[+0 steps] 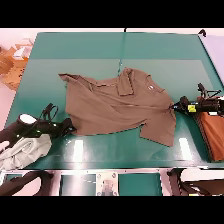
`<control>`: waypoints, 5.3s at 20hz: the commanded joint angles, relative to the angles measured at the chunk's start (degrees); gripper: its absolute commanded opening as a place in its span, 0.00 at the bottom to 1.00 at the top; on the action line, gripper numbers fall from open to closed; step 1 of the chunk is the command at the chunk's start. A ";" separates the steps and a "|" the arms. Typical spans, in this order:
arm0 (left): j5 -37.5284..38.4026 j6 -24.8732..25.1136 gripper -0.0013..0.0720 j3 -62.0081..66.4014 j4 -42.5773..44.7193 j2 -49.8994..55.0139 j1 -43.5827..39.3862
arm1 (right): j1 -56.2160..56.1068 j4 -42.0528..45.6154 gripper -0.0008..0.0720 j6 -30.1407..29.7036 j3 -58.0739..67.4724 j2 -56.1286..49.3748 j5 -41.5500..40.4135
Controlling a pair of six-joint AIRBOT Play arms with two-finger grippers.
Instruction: Fold the shirts.
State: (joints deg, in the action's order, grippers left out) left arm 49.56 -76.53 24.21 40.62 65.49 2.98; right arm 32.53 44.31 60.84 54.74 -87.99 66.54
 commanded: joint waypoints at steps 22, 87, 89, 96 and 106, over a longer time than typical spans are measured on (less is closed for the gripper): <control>12.50 -6.86 0.05 99.49 15.63 -16.65 0.04 | 13.40 -23.63 0.03 16.68 44.96 54.05 -11.50; 40.04 -9.18 0.05 84.46 18.75 43.67 2.51 | -2.69 21.97 0.06 23.26 38.99 -11.56 13.62; 45.18 -10.27 0.04 83.08 24.52 41.92 2.32 | -2.58 23.82 0.03 24.30 31.12 -5.90 13.62; 25.68 -9.79 0.05 37.70 29.46 5.55 0.35 | 4.63 22.69 0.03 24.70 -10.64 23.21 2.95; -13.70 -3.76 0.78 -9.31 -13.40 -17.00 -3.52 | 4.33 14.10 0.52 24.00 -31.26 35.12 -11.15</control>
State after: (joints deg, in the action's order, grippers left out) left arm 49.60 -84.49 23.11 42.63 50.63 2.07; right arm 37.93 61.08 85.12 26.35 -53.80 59.77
